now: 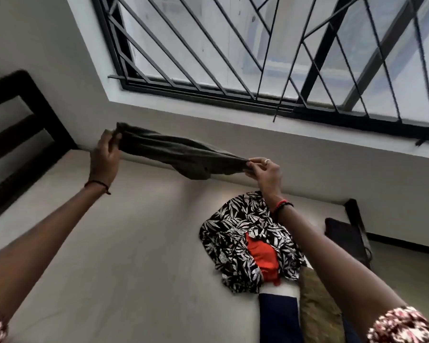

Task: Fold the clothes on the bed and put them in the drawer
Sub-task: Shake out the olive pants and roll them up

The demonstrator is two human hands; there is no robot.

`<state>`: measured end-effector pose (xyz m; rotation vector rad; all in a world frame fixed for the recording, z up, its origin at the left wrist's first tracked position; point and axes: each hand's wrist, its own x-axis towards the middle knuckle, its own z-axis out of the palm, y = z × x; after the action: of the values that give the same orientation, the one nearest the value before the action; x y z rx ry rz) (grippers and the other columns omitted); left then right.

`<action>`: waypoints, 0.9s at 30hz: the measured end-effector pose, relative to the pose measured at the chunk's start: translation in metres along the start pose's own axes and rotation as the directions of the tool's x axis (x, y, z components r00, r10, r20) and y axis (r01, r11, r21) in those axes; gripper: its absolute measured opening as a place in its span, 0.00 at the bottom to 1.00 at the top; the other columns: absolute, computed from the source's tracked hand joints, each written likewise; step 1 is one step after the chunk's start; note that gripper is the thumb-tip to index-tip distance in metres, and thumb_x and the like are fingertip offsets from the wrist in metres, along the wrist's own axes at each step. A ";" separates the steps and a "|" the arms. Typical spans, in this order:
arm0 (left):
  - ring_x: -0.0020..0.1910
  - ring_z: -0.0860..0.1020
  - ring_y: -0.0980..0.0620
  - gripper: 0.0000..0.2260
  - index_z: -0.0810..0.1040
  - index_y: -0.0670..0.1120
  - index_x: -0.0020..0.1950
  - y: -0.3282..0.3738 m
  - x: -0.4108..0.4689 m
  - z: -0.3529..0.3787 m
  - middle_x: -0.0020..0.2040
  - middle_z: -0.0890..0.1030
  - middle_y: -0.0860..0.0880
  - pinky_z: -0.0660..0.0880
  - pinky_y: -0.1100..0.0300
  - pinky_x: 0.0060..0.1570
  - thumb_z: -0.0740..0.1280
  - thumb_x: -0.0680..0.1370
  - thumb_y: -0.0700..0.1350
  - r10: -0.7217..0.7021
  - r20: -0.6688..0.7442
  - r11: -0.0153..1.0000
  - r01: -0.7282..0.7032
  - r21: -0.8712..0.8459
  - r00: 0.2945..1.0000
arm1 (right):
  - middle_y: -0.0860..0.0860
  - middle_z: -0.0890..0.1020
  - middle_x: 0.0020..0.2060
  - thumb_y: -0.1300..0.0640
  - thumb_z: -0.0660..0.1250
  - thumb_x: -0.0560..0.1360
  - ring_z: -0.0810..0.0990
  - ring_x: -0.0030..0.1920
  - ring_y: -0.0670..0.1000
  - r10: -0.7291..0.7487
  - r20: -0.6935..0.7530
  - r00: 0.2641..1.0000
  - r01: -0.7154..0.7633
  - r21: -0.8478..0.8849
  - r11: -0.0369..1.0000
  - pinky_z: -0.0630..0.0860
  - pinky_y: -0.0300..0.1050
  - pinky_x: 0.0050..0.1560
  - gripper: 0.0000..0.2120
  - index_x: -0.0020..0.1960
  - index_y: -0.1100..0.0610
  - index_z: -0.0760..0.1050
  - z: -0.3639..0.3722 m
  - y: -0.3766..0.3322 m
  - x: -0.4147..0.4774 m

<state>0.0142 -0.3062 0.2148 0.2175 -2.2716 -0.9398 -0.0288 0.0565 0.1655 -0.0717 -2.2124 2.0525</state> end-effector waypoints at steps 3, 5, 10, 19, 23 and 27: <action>0.40 0.76 0.65 0.07 0.76 0.39 0.54 -0.061 -0.087 0.005 0.40 0.78 0.39 0.64 0.64 0.38 0.59 0.81 0.38 -0.114 0.038 0.992 0.115 -0.040 0.993 | 0.60 0.83 0.42 0.67 0.68 0.74 0.83 0.41 0.52 0.058 0.089 0.994 -0.045 -0.150 0.988 0.82 0.44 0.47 0.06 0.48 0.59 0.80 0.006 0.070 -0.041; 0.42 0.72 0.75 0.07 0.76 0.42 0.54 -0.102 -0.152 0.008 0.41 0.76 0.54 0.65 0.74 0.41 0.59 0.81 0.37 -0.206 0.054 0.977 0.209 -0.048 0.977 | 0.55 0.84 0.40 0.66 0.69 0.73 0.83 0.41 0.51 0.132 0.144 0.981 -0.088 -0.274 0.958 0.81 0.46 0.48 0.07 0.47 0.56 0.81 0.010 0.127 -0.074; 0.49 0.69 0.82 0.10 0.75 0.41 0.59 -0.198 -0.321 0.013 0.52 0.77 0.71 0.62 0.82 0.50 0.61 0.79 0.35 -0.499 0.138 0.862 0.507 -0.026 0.856 | 0.46 0.82 0.36 0.65 0.71 0.72 0.78 0.35 0.35 0.312 0.224 0.923 -0.174 -0.480 0.860 0.73 0.33 0.42 0.05 0.44 0.58 0.82 0.020 0.253 -0.168; 0.62 0.72 0.66 0.16 0.74 0.49 0.65 -0.312 -0.523 -0.015 0.64 0.77 0.48 0.64 0.75 0.62 0.61 0.79 0.36 -0.701 0.469 0.704 0.624 0.339 0.537 | 0.34 0.82 0.35 0.71 0.72 0.69 0.81 0.39 0.35 0.521 0.299 0.799 -0.260 -0.609 0.749 0.72 0.26 0.42 0.16 0.40 0.49 0.79 0.004 0.356 -0.296; 0.55 0.78 0.44 0.13 0.78 0.36 0.59 -0.304 -0.540 -0.009 0.56 0.80 0.38 0.64 0.70 0.60 0.66 0.75 0.31 -0.699 0.413 0.715 0.549 0.434 0.584 | 0.35 0.82 0.36 0.71 0.72 0.69 0.81 0.40 0.37 0.527 0.342 0.778 -0.178 -0.684 0.707 0.74 0.29 0.43 0.17 0.42 0.48 0.78 -0.004 0.364 -0.298; 0.56 0.77 0.38 0.10 0.81 0.36 0.54 -0.314 -0.534 -0.003 0.58 0.79 0.39 0.71 0.44 0.58 0.65 0.76 0.40 -0.688 0.412 0.718 0.481 0.503 0.597 | 0.40 0.82 0.35 0.64 0.71 0.72 0.79 0.38 0.41 0.473 0.469 0.746 0.020 -0.726 0.688 0.72 0.31 0.40 0.13 0.43 0.45 0.78 0.014 0.355 -0.252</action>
<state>0.3968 -0.3326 -0.2719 1.0506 -3.0191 -1.0127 0.2023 0.0410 -0.2033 0.3301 -3.4891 1.2646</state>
